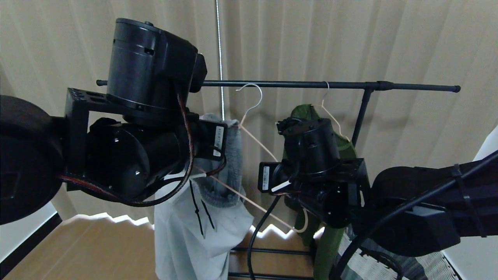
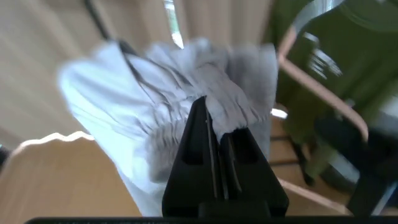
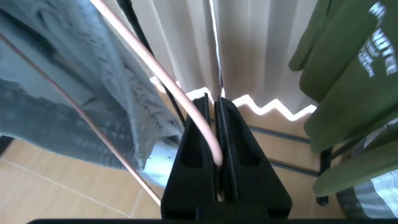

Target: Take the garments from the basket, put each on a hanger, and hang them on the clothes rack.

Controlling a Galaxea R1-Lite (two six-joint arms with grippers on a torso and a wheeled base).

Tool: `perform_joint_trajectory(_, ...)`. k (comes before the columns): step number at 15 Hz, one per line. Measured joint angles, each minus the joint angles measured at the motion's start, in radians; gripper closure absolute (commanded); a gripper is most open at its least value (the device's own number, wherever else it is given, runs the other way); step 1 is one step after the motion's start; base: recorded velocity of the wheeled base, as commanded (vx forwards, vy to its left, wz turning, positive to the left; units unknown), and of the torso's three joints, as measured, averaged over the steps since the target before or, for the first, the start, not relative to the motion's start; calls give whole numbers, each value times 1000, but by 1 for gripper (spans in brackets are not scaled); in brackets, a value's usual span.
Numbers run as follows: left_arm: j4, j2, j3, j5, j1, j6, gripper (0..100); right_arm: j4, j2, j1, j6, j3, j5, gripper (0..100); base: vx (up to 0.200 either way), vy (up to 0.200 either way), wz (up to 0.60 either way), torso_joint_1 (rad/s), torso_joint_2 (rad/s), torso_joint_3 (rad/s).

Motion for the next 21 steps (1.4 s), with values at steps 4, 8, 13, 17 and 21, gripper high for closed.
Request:
perform_joint_trajectory(4,-2,-26,47,-179,-18,0,100,1,-47,0,-2,30,2,100,0,0,0,0,0,0)
perform_joint_trajectory(8,-11,-50,87,-193,-22,1,100,0,-104,0,-55,81,64,100,0,0,0,0,0,0)
perform_joint_trajectory(13,-51,-74,133,-236,-31,9,0,-60,-166,3,-84,167,99,100,0,0,0,0,0,0)
perform_joint_trajectory(17,-52,-87,149,-239,-37,9,0,-65,-189,3,-90,183,101,100,0,0,0,0,0,0)
perform_joint_trajectory(21,-56,-108,173,-239,-37,11,0,-104,-220,-1,-120,203,112,100,0,0,0,0,0,0)
